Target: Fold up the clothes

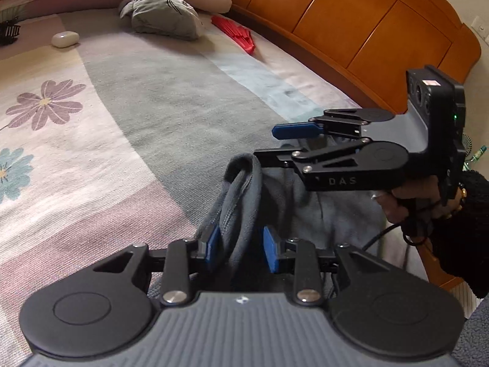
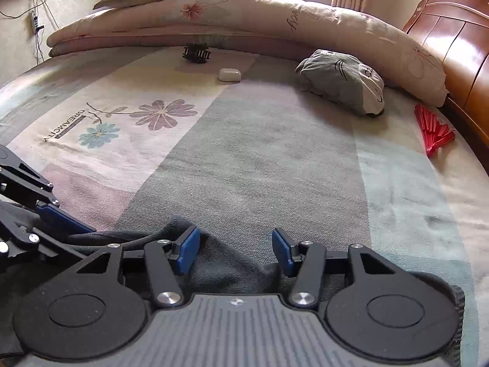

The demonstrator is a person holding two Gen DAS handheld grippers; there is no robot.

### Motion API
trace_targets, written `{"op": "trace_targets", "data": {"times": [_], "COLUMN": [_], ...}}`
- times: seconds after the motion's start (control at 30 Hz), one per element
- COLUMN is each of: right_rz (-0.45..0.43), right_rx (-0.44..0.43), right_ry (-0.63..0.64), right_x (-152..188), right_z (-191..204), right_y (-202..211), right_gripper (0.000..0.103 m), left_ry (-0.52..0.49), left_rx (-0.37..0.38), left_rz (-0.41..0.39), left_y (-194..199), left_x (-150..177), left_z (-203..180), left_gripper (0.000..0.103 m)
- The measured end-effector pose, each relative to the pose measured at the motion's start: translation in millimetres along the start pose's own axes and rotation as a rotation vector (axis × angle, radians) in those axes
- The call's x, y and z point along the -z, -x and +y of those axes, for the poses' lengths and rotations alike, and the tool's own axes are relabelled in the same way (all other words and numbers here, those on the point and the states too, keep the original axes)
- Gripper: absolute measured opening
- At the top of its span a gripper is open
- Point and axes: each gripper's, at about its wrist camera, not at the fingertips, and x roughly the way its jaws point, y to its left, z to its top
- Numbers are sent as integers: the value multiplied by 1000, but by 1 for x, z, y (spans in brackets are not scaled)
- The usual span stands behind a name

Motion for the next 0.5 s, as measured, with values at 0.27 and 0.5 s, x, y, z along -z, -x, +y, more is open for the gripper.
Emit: {"op": "trace_targets", "data": {"times": [0.27, 0.5], "right_rz": [-12, -45], "right_rx": [2, 10], "right_ry": [-38, -111], "right_x": [11, 24], "right_z": [-8, -30], "right_y": [10, 31], "right_gripper": [58, 62], "left_ry": [102, 284], "left_rx": [188, 489], "left_rz": [35, 62], "left_y": [-30, -64], "left_x": [-22, -39], "left_z": [20, 35], "left_gripper": [39, 47]}}
